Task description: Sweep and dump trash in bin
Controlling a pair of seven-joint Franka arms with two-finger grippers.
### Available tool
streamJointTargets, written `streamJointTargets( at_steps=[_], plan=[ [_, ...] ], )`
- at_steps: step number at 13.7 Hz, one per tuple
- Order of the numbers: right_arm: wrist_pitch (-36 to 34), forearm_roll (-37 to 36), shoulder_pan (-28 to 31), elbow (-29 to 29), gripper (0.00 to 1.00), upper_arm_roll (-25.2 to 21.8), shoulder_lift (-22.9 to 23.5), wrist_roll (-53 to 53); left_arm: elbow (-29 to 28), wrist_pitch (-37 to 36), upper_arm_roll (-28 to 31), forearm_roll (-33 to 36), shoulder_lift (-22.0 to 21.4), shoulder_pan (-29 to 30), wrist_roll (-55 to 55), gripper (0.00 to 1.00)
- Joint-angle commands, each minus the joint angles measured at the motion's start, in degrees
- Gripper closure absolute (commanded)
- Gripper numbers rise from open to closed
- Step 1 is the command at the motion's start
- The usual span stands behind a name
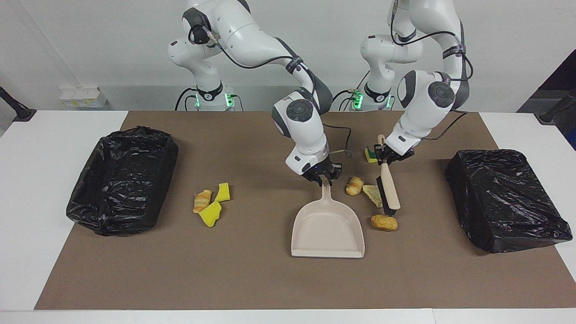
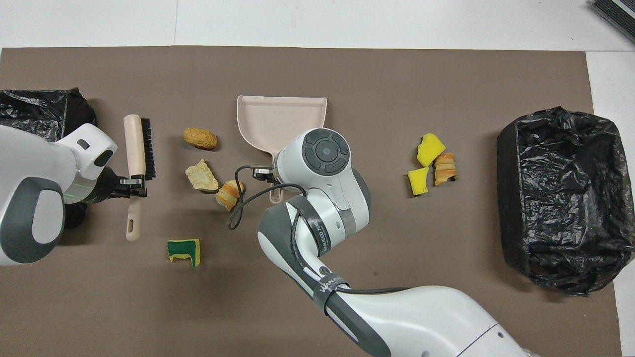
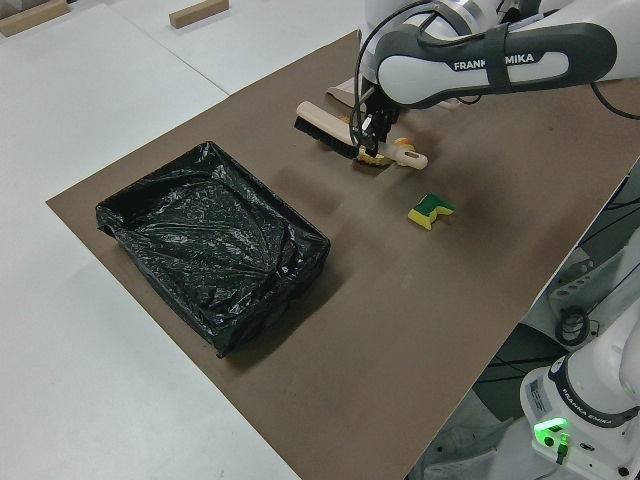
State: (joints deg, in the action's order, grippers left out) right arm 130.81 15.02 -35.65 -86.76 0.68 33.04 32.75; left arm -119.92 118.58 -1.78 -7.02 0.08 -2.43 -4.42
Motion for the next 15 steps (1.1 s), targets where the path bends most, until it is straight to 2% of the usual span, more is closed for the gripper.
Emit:
streamJointTargets(
  at_steps=[1, 2, 3, 5, 6, 9, 11, 15],
  plan=[
    [-1.0, -0.4, 0.5, 0.8, 0.58, 0.5, 0.5, -1.6, 1.2, 2.3, -0.6, 1.1, 2.6, 0.5, 0.1, 1.0],
    [-1.0, -0.3, 0.4, 0.7, 0.59, 0.5, 0.5, -1.6, 1.1, 2.4, -0.6, 1.1, 2.7, 0.3, 0.1, 1.0],
    [-1.3, -0.3, 0.6, 0.6, 0.66, 0.5, 0.5, -1.7, 1.1, 2.4, -0.6, 1.1, 2.7, 0.2, 0.2, 1.0],
    [-2.0, -0.3, 0.6, 0.4, 0.93, 0.5, 0.5, -3.6, 1.0, 2.4, -0.6, 1.1, 2.8, 0.1, 0.2, 1.0],
    [-2.3, -0.5, 0.6, 0.3, 1.0, 0.5, 0.3, -3.6, 1.0, 2.4, -0.6, 1.1, 2.8, 0.2, 0.4, 1.0],
    [-3.6, -1.8, 1.1, 0.7, 1.0, 0.3, 0.0, -3.8, 0.9, 2.6, -0.6, 1.1, 3.1, 0.5, 0.6, 1.0],
    [-9.1, -5.4, 2.9, 0.7, 1.0, 0.0, -2.7, -9.2, 0.6, 2.8, -0.6, 1.1, 3.4, 0.1, 0.6, 1.0],
    [-15.8, -6.1, 6.5, -2.0, 1.0, 0.1, -9.1, -18.7, 0.6, 4.4, -0.6, 1.1, 5.2, -0.3, 0.6, 1.0]
  ],
)
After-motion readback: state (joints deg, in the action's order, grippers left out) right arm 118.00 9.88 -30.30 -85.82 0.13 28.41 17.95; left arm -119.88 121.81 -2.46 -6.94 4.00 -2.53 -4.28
